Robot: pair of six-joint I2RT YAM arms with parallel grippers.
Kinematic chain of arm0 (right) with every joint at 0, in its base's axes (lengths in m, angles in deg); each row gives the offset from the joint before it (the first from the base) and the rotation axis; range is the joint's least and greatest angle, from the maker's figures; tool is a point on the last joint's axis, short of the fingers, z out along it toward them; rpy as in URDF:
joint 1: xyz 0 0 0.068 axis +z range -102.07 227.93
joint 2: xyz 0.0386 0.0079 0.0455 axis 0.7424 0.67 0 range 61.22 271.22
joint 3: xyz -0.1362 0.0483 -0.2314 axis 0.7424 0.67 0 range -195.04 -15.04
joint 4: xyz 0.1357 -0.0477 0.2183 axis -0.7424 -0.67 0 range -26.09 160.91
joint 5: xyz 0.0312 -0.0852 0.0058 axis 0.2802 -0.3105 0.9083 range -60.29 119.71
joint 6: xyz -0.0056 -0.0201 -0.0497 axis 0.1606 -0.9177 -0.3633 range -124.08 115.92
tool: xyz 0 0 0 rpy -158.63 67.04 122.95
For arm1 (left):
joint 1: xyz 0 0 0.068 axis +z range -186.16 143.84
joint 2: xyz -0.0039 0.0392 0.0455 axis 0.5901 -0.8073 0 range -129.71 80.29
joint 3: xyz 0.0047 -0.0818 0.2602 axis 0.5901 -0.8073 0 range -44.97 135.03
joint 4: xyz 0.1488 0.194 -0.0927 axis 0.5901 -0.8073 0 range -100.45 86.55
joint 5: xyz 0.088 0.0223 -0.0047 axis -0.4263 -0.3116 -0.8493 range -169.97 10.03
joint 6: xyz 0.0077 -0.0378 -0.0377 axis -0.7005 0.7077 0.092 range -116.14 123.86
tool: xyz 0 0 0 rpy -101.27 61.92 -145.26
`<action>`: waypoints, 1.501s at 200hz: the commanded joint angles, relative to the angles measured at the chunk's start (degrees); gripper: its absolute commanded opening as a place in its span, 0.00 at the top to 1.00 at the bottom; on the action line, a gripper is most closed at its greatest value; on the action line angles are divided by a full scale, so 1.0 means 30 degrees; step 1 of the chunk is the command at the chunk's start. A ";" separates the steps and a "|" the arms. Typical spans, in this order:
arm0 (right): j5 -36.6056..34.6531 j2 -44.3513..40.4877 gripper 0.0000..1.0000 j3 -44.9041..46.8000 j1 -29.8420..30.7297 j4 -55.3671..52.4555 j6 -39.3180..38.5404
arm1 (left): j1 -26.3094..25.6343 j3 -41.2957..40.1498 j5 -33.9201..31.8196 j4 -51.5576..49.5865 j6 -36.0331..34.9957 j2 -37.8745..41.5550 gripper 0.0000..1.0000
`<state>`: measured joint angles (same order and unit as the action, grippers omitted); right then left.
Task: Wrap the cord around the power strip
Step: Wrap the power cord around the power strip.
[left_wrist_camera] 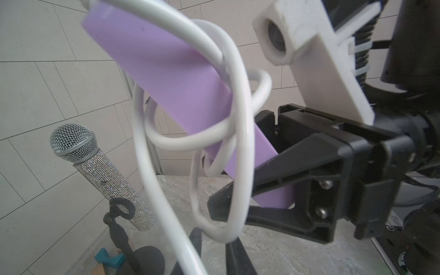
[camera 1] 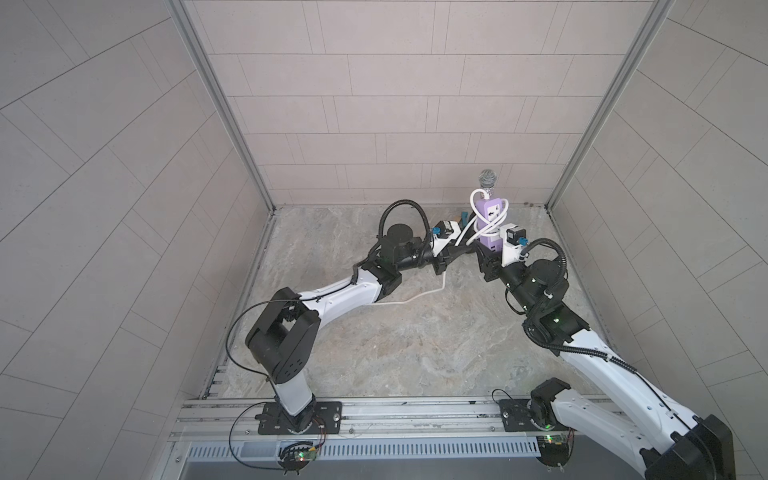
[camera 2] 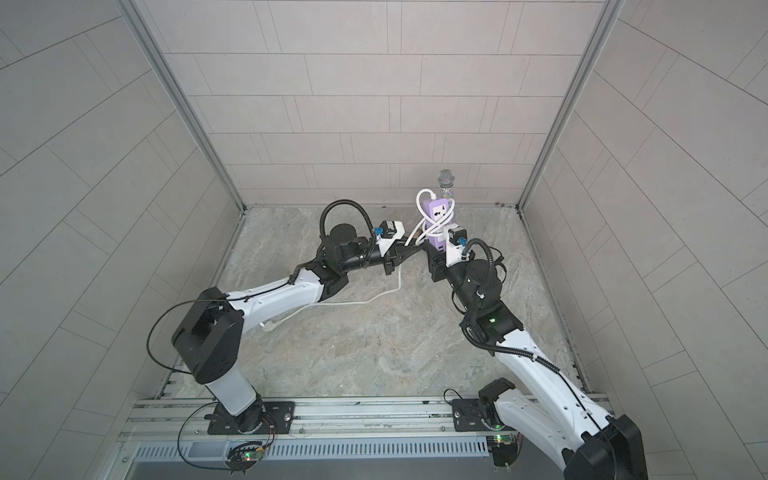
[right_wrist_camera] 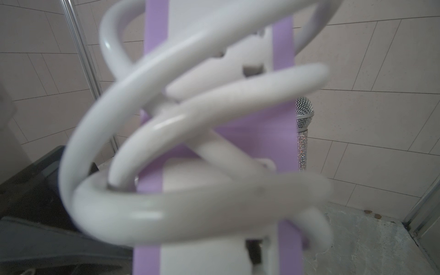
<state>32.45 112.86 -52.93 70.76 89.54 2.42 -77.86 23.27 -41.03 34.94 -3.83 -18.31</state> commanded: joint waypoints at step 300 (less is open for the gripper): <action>0.0025 -0.2843 1.00 -0.0947 -0.3208 -0.0921 0.0659 | 0.1528 -0.4419 -0.8832 -0.7897 -0.5071 0.3582 1.00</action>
<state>40.65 106.56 -53.01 64.80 79.33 3.86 -75.71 13.68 -60.68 17.63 -18.58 -9.81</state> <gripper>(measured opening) 0.525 0.084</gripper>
